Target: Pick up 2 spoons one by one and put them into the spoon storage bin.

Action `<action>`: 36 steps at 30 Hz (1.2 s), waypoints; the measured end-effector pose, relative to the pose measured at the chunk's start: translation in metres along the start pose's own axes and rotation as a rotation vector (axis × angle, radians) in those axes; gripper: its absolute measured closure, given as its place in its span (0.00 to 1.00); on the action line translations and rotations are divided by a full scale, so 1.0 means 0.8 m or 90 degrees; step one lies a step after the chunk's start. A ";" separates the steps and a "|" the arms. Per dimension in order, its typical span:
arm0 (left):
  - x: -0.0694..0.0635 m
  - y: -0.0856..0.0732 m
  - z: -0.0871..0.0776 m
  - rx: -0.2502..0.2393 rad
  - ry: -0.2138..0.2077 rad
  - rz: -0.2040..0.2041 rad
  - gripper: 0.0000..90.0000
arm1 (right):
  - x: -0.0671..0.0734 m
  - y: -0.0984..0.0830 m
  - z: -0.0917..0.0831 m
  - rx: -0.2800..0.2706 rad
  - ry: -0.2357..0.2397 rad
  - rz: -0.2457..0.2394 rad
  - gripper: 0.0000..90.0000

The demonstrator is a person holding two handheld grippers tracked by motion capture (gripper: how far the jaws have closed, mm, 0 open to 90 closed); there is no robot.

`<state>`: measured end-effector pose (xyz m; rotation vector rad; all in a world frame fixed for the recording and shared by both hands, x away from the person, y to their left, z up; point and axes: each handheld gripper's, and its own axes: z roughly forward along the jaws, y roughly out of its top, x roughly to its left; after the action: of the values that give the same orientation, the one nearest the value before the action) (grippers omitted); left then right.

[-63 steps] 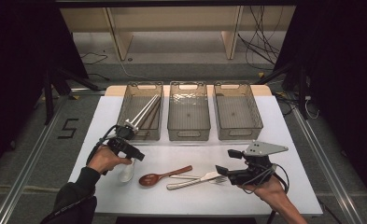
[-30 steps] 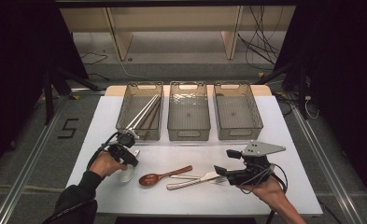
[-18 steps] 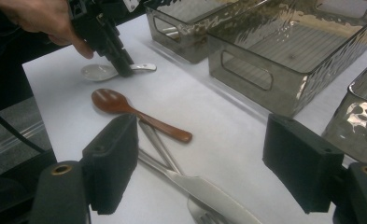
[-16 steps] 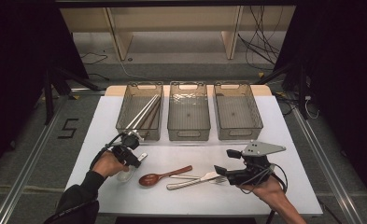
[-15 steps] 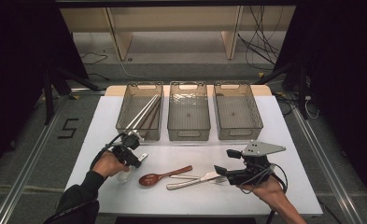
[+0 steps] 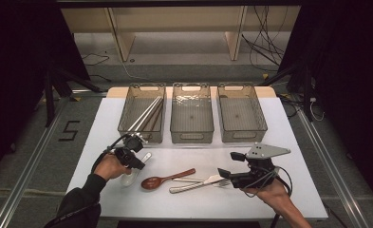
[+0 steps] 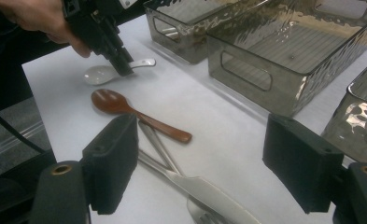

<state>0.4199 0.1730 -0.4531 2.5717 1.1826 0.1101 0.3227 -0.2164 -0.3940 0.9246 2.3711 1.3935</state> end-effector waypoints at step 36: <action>0.004 0.006 -0.042 -0.092 -0.026 0.008 0.95 | -0.001 0.000 0.000 -0.001 -0.001 0.003 0.31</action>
<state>0.4188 0.1807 -0.4203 2.4444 1.1019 0.1397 0.3232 -0.2169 -0.3941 0.9302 2.3689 1.3950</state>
